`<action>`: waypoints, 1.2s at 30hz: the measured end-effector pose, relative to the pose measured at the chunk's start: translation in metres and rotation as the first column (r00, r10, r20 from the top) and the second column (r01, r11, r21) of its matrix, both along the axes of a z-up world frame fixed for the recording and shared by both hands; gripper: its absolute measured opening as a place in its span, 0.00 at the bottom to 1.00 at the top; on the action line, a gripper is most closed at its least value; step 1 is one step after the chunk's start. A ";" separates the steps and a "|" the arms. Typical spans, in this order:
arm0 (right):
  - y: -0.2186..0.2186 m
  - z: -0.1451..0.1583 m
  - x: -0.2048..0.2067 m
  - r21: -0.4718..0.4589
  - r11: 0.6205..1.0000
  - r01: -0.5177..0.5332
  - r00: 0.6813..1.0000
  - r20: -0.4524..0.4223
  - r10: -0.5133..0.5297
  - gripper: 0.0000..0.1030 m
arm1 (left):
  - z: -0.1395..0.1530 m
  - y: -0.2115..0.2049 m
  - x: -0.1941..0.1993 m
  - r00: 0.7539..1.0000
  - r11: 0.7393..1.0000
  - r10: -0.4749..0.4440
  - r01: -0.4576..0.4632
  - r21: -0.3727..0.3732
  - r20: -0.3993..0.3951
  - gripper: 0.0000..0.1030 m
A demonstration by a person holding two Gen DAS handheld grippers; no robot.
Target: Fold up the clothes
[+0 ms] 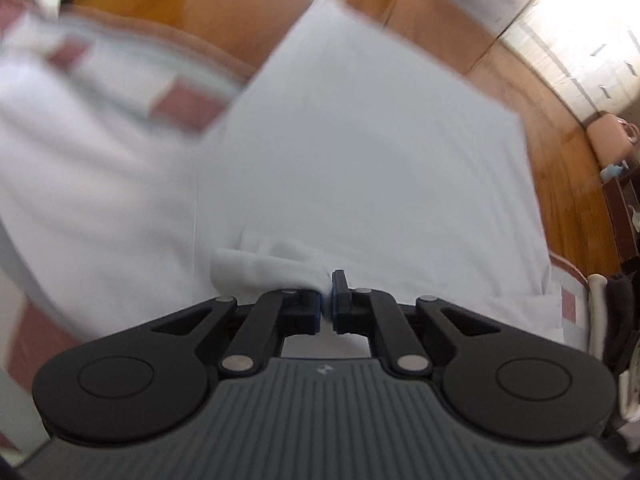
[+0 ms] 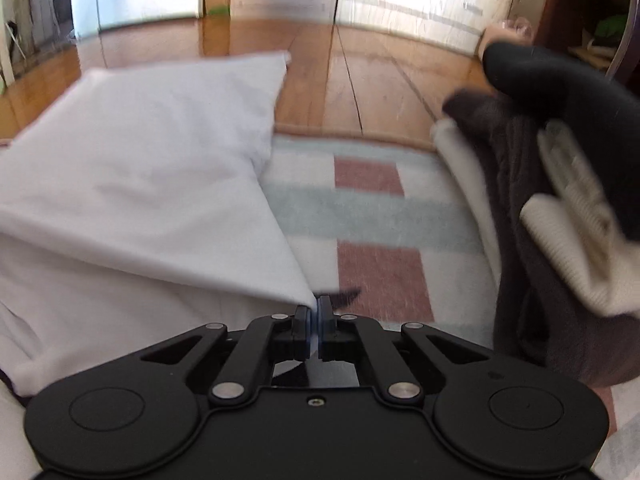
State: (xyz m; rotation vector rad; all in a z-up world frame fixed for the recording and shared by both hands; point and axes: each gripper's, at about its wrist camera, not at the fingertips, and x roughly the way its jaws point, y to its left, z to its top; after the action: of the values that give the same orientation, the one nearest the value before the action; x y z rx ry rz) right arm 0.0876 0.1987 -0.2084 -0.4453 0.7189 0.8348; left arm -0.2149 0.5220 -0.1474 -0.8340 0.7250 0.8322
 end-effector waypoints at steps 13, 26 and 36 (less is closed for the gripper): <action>-0.006 -0.003 0.010 -0.072 0.997 -0.027 0.992 -0.125 0.018 0.21 | 0.007 0.004 -0.011 0.997 0.998 0.018 -0.013 0.057 -0.073 0.04; 0.008 -0.010 -0.002 0.003 0.997 -0.082 0.989 -0.120 0.081 0.08 | 0.011 0.013 -0.026 0.993 0.994 0.090 -0.085 0.071 -0.069 0.05; -0.020 0.008 0.040 0.107 0.990 0.096 0.954 -0.292 -0.061 0.12 | 0.029 0.008 -0.043 0.983 0.976 0.178 -0.171 0.138 -0.039 0.08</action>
State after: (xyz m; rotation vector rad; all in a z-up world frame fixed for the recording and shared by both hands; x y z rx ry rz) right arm 0.1281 0.1790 -0.2003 -0.1854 0.9440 0.8715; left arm -0.2576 0.5302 -0.1181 -0.7651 0.6396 1.0521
